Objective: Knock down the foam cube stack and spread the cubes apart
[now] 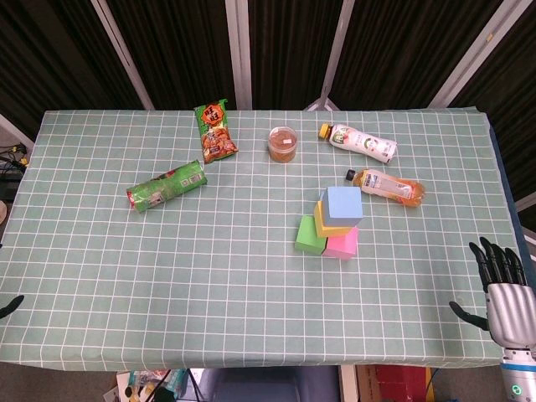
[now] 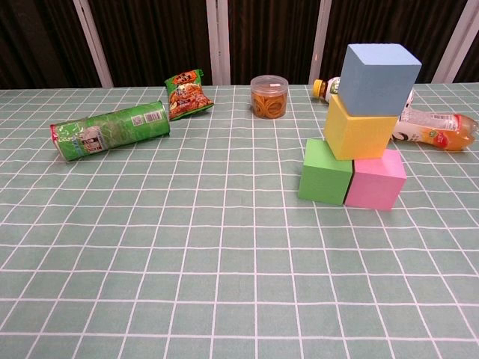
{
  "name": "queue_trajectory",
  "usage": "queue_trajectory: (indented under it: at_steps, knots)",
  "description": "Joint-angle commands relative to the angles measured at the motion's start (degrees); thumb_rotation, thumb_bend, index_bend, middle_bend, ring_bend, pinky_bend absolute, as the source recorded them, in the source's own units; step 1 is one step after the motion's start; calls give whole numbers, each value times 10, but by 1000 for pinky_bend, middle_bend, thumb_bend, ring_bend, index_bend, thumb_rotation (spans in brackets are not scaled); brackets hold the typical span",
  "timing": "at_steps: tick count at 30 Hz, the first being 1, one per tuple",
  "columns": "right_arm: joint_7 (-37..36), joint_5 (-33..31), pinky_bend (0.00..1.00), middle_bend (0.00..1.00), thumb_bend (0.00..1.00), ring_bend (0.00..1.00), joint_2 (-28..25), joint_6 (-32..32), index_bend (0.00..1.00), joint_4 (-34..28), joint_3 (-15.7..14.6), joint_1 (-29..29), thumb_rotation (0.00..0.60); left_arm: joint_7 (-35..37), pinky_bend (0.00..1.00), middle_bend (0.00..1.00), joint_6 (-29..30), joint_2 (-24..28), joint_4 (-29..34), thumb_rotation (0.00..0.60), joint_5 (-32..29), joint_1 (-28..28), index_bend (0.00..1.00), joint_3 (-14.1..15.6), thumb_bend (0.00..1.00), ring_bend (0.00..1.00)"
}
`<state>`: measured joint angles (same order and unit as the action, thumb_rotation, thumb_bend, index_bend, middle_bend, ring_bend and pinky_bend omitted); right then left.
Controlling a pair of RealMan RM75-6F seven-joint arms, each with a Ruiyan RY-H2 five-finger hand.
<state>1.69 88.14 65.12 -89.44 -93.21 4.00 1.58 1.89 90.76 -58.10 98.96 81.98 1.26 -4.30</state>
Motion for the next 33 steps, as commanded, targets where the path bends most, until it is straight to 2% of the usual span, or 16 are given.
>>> queue_trajectory:
  at_steps: [1, 7, 16, 24, 28, 29, 30, 33]
  knots:
    - [-1, 0, 0, 5, 118, 35, 0, 1, 13, 1, 0, 0, 600, 0, 0, 0, 1, 0, 1, 600, 2, 1, 206, 1, 152, 0]
    - [-5, -3, 0, 5, 118, 35, -3, 11, 14, -3, -4, 2, 600, -5, 0, 0, 5, -1, 4, 600, 8, 3, 206, 4, 151, 0]
    - [-91, 5, 0, 5, 118, 35, -11, 57, 14, -4, -17, 20, 600, -14, 0, 0, 4, -2, 9, 600, 4, 3, 206, 3, 152, 0]
    - [-191, 4, 0, 5, 118, 35, 8, 135, 14, 13, -21, 63, 600, -26, 0, 0, 11, -2, 13, 600, 10, 8, 206, 8, 152, 0]
    - [-215, -14, 0, 5, 118, 35, 44, 158, 14, 22, 3, 90, 600, -29, 0, 0, 13, -3, 14, 600, 12, 9, 206, 9, 152, 0]
    - [-210, -36, 0, 5, 118, 37, 58, 173, 13, 20, 17, 102, 600, -31, 0, 0, 12, -3, 14, 600, 12, 9, 206, 9, 152, 0]
    - [-214, -78, 0, 5, 118, 43, 80, 191, 13, 9, 43, 117, 600, -34, 0, 0, 7, -4, 13, 600, 7, 6, 206, 7, 152, 0]
    - [-186, -132, 0, 5, 118, 56, 103, 221, 14, 3, 68, 139, 600, -38, 0, 0, 2, -4, 15, 600, 2, 4, 206, 6, 152, 0]
